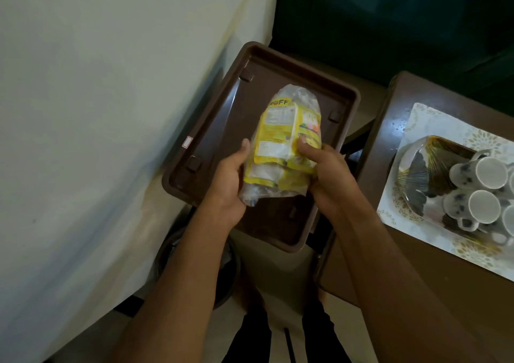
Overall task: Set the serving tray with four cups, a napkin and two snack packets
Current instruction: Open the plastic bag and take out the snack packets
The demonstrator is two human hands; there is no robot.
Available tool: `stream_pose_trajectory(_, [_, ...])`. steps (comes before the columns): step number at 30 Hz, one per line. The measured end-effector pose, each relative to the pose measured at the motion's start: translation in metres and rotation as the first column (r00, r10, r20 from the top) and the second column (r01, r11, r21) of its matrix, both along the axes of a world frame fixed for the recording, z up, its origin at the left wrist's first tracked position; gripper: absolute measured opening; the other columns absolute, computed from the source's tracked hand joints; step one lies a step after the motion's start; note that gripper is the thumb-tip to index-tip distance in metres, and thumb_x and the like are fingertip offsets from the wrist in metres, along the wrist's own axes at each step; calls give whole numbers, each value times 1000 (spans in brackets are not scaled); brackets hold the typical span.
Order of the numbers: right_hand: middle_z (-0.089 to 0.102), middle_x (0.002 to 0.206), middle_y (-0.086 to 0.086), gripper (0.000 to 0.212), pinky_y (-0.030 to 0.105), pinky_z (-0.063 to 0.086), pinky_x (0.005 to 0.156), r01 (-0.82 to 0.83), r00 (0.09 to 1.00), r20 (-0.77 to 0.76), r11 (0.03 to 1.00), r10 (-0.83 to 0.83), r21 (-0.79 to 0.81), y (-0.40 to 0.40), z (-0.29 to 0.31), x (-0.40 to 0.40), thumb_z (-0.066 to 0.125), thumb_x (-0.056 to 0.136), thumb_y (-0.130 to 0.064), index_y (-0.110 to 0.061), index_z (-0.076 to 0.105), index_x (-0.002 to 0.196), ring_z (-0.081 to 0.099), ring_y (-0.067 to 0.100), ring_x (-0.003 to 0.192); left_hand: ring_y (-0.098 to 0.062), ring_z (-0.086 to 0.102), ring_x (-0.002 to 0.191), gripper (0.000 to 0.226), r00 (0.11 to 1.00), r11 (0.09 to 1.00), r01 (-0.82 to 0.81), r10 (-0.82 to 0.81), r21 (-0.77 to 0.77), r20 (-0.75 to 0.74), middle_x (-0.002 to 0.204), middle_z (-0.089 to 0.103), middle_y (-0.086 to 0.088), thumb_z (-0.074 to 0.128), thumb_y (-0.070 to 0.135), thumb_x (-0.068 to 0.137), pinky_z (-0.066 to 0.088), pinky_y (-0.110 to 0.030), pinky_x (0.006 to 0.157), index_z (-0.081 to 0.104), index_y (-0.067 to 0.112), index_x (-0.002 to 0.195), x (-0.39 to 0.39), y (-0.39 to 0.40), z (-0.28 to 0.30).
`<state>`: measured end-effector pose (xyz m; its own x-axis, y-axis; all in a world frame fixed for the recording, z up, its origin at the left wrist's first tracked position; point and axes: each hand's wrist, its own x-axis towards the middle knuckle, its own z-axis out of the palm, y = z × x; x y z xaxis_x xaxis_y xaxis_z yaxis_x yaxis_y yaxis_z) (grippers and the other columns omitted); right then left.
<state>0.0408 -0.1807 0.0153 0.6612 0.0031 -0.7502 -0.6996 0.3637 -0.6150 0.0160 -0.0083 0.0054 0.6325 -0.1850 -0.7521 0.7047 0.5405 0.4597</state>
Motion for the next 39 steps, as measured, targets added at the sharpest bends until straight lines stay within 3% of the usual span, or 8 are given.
stream_pose_trajectory(8, [80, 112, 6, 55, 52, 65, 87, 42, 999, 28, 976, -37, -214, -20, -2, 4, 86, 75, -4, -11, 59, 123, 81, 26, 94, -12, 74, 85, 58, 991, 771, -46, -47, 636, 129, 104, 75, -4, 89, -7, 71, 61, -23, 63, 55, 13, 113, 15, 0, -7])
stream_pose_trajectory(12, [80, 112, 3, 53, 52, 65, 86, 51, 998, 47, 976, -42, -211, -21, -4, 3, 83, 78, -2, -15, 61, 125, 81, 25, 95, -5, 59, 98, 80, 951, 561, 57, -283, 826, 127, 113, 58, 6, 88, -9, 67, 51, -22, 79, 55, 21, 133, 25, -12, -12])
stream_pose_trajectory(16, [80, 116, 5, 45, 53, 64, 89, 40, 996, 85, 994, -32, -100, -28, -2, 1, 76, 87, -2, -13, 65, 128, 79, 27, 103, -15, 70, 98, 36, 968, 793, 194, -249, 577, 17, 99, 76, 5, 87, 21, 83, 56, -25, 76, 78, 9, 115, 40, -11, -10])
stream_pose_trajectory(21, [79, 120, 7, 43, 55, 61, 95, -66, 991, 119, 997, 69, -28, -35, 3, 2, 73, 89, 1, -13, 65, 129, 78, 30, 108, -26, 73, 109, 52, 986, 909, 167, -153, 382, -65, 121, 75, -4, 67, 60, 93, 60, -41, 89, 70, 21, 128, 50, -2, -9])
stream_pose_trajectory(25, [77, 125, 11, 46, 55, 61, 96, -136, 982, 140, 989, 127, 58, -35, 5, 2, 70, 90, 1, -10, 62, 134, 75, 34, 113, -18, 82, 82, 31, 977, 952, 201, -178, 230, -119, 95, 83, -4, 62, 40, 102, 65, -34, 62, 85, 20, 94, 49, -5, -12])
stream_pose_trajectory(29, [79, 119, 9, 46, 53, 63, 92, -111, 986, 119, 993, 115, -37, -38, 5, 1, 72, 88, 3, -10, 65, 131, 78, 31, 107, -28, 79, 89, 36, 994, 946, 64, -32, 316, -107, 103, 81, -15, 78, -3, 84, 67, -42, 66, 73, -1, 119, 51, 1, -12])
stream_pose_trajectory(34, [81, 112, 8, 38, 51, 66, 86, 8, 996, 86, 995, 0, -98, -39, 2, -2, 75, 88, -2, -9, 69, 125, 80, 28, 99, -13, 57, 102, 74, 994, 610, -57, -40, 790, 103, 128, 51, -3, 95, -6, 61, 59, -19, 74, 54, 16, 118, 48, -1, -14])
stream_pose_trajectory(39, [78, 123, 8, 34, 51, 64, 90, 123, 988, 86, 991, -128, 58, -31, -2, -6, 67, 100, -13, -11, 64, 133, 77, 29, 110, -23, 49, 132, 73, 933, 46, -230, -274, 972, 233, 138, 44, -4, 90, 5, 63, 35, -38, 110, 58, 25, 125, 39, -11, 0])
